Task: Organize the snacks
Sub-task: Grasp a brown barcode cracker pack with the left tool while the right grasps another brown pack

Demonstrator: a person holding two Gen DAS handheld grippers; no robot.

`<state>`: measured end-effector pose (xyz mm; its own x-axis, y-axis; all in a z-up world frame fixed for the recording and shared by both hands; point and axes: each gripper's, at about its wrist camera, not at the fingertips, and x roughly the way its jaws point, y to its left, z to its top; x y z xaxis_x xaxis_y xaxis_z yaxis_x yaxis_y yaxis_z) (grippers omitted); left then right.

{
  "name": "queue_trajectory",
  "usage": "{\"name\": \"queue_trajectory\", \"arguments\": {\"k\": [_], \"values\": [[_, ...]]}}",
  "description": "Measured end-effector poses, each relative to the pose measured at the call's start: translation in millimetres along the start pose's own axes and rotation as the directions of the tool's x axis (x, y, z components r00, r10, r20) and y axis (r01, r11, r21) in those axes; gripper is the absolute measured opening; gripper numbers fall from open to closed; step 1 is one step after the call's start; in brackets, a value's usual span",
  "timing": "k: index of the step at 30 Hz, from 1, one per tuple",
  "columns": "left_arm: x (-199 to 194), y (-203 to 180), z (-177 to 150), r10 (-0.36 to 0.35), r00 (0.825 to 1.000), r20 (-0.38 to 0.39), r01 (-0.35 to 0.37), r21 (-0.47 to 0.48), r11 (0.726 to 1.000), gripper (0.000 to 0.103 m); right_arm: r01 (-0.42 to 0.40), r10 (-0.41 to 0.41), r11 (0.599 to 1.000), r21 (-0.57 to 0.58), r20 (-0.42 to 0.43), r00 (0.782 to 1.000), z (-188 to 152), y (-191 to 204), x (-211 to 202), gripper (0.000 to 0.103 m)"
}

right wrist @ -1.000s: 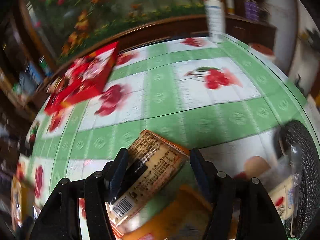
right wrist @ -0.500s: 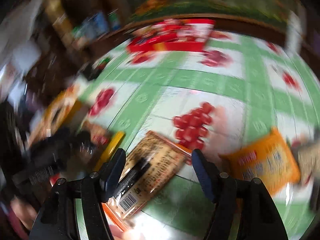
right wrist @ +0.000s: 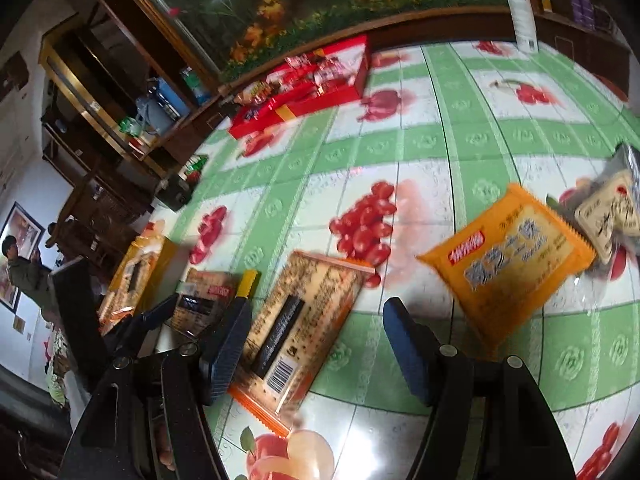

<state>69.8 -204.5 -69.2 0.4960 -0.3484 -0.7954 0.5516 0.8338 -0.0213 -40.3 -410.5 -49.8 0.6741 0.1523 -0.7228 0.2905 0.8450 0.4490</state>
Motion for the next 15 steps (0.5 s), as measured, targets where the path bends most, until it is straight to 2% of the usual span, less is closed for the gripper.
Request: {"name": "queue_trajectory", "arguments": {"k": [2,5,8,13,15], "values": [[-4.8,-10.8,-3.6,-0.045,0.999,0.017,0.045,0.048,0.998,0.076,0.013,-0.012,1.0,0.013,-0.012,1.0,-0.7,-1.5,4.0,0.073],[-10.0,-27.8,-9.2,-0.096,0.995,0.024,0.092,0.126,0.988,0.072,0.035,-0.035,0.999,0.034,-0.003,0.999,1.0,-7.0,5.3,0.073],[-13.7,-26.2,-9.4,-0.126,0.992,0.028,0.122,0.114,0.986,0.072,0.058,-0.058,0.998,0.039,-0.001,0.998,1.0,-9.7,6.8,0.073],[-12.3,-12.7,-4.7,-0.084,0.996,0.032,0.083,0.049,0.995,0.072,0.105,-0.105,0.994,-0.019,-0.007,0.994,-4.4,5.5,14.4,0.073],[-13.9,-11.7,-5.3,-0.039,0.998,0.046,0.037,0.051,0.998,0.072,0.16,-0.161,0.984,-0.082,-0.009,0.987,-8.3,17.2,20.0,0.073]]}}
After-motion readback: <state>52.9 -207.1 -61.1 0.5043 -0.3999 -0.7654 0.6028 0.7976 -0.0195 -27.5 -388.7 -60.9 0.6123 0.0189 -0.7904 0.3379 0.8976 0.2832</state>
